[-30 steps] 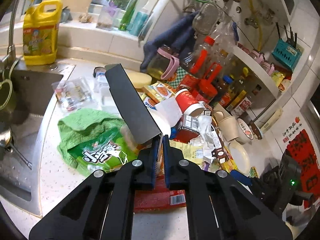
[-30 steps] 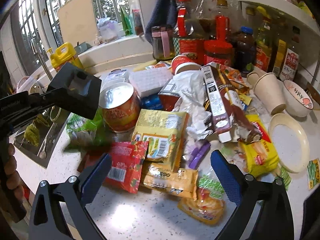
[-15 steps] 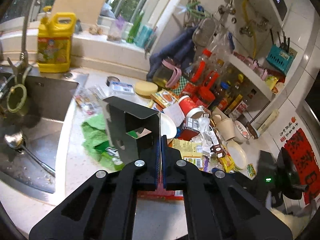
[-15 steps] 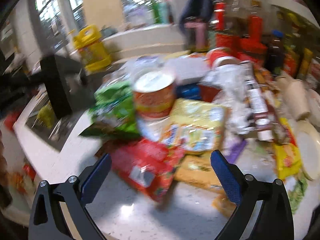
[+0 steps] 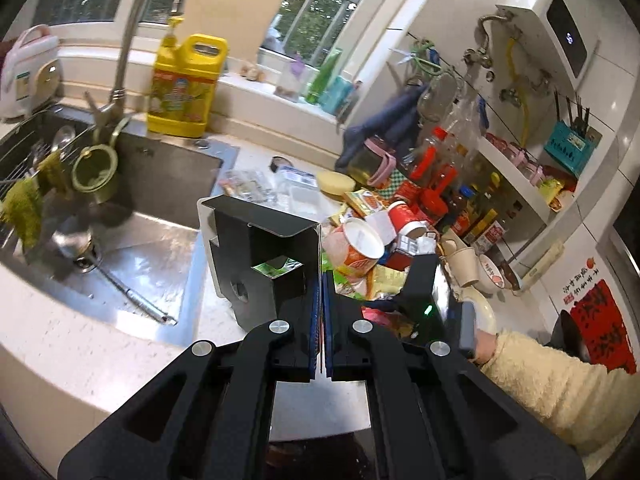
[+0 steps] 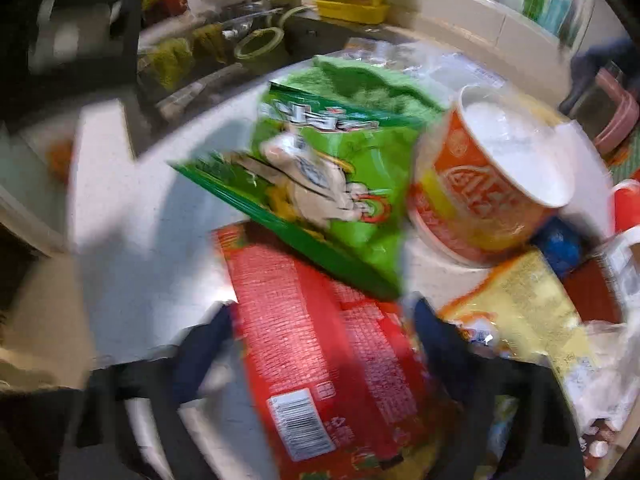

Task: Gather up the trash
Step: 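Grasp the red snack wrapper with the right tool while the left tool holds the black box, then drop the black box and red wrapper into the black bin, opening both tools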

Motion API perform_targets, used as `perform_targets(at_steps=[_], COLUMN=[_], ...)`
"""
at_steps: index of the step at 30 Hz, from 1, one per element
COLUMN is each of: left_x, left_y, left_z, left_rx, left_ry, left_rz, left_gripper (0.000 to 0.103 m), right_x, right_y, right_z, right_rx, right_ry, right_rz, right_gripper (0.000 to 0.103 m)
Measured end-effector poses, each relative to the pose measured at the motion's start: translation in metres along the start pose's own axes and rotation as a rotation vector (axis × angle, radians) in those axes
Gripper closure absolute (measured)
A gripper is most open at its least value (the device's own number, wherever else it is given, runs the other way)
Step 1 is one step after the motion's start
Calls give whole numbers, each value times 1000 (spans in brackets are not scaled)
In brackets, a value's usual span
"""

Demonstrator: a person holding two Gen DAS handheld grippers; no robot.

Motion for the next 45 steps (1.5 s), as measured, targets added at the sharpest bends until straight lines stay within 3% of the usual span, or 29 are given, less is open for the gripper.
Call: perform_targets(at_steps=[2, 5, 12, 17, 21, 23, 28, 33, 35, 36, 37, 38, 39, 45], left_x=[-3, -6, -3, -9, -13, -13, 0, 47, 66, 78, 88, 94, 98, 76], left_y=[3, 5, 2, -10, -21, -24, -23, -6, 3, 8, 12, 14, 16, 0], left_z=[-3, -7, -20, -39, -76, -108, -182, -245, -263, -272, -279, -282, -284, -250], left_rx=[-10, -11, 13, 70, 168, 206, 240, 294, 307, 324, 330, 324, 313, 300], left_ry=[-1, 4, 34, 75, 195, 308, 535, 678, 700, 705, 722, 734, 734, 643], left_rz=[6, 13, 1, -48, -117, -162, -225, -189, -171, -131, -109, -98, -82, -105], left_gripper=[102, 102, 102, 102, 102, 102, 102, 102, 100, 89, 77, 53, 42, 23], right_x=[-5, -18, -44, -93, -124, -130, -106, -62, -43, -35, -27, -24, -22, -59], right_y=[-1, 4, 21, 39, 67, 85, 119, 133, 130, 127, 121, 118, 116, 113], right_z=[1, -4, -28, -53, -82, -105, -174, -225, -239, -243, -249, -252, -254, -235], right_rx=[26, 57, 131, 205, 218, 248, 374, 479, 519, 543, 579, 598, 614, 583], right_ry=[-2, -30, -78, -177, -200, -176, -42, 84, 115, 134, 160, 162, 156, 67], right_rz=[28, 60, 74, 86, 111, 126, 147, 102, 65, 41, -10, -21, -22, -61], right_gripper=[49, 66, 73, 73, 73, 73, 73, 71, 58, 45, 19, 21, 23, 20])
Point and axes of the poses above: each gripper's, at about its wrist camera, not at the fingertips, and x roughly the way its jaws point, y to its left, z to its top, the point moved 3 cm from there along x, roughly the way its jaws point, and after that the axes turned 5 degrees about -x, right-handed, at the moved point
